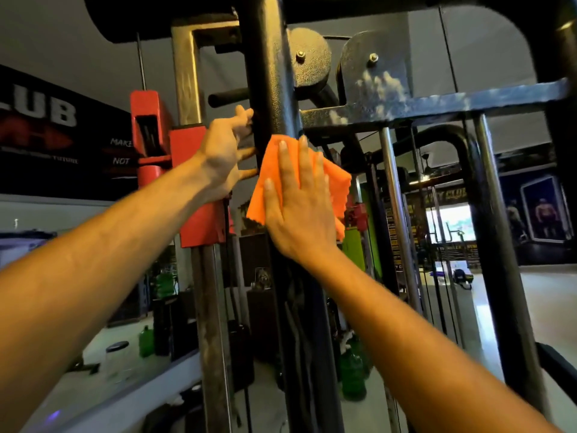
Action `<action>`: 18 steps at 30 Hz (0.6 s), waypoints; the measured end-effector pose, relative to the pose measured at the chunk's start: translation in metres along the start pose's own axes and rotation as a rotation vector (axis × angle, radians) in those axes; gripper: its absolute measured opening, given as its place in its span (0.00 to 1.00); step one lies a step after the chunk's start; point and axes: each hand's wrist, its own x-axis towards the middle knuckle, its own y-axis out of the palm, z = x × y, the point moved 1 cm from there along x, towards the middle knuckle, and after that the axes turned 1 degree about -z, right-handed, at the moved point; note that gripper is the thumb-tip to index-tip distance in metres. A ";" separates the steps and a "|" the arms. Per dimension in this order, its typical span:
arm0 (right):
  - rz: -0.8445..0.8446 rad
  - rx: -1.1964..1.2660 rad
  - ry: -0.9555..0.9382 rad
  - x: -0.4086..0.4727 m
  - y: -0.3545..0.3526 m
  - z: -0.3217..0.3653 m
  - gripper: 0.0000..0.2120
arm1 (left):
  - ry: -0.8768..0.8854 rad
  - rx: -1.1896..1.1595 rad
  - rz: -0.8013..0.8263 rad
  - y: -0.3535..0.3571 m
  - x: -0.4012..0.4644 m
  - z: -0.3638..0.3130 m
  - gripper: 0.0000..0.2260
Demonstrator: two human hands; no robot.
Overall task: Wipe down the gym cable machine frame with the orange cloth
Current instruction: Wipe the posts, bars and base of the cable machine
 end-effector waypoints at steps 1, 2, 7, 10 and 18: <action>0.002 0.009 0.010 0.016 -0.002 0.004 0.32 | -0.009 -0.005 0.002 -0.001 0.000 -0.002 0.22; -0.001 0.014 0.019 0.027 -0.003 0.006 0.32 | -0.017 -0.012 0.004 -0.004 0.001 -0.002 0.24; -0.034 0.001 0.037 -0.013 0.003 0.007 0.32 | -0.020 -0.033 0.062 -0.016 0.007 0.004 0.26; -0.019 -0.011 0.068 -0.024 0.000 0.006 0.33 | -0.012 -0.028 0.072 -0.019 0.008 0.004 0.25; -0.065 -0.024 0.114 0.007 0.002 0.021 0.32 | 0.025 -0.033 0.092 -0.019 0.006 0.010 0.24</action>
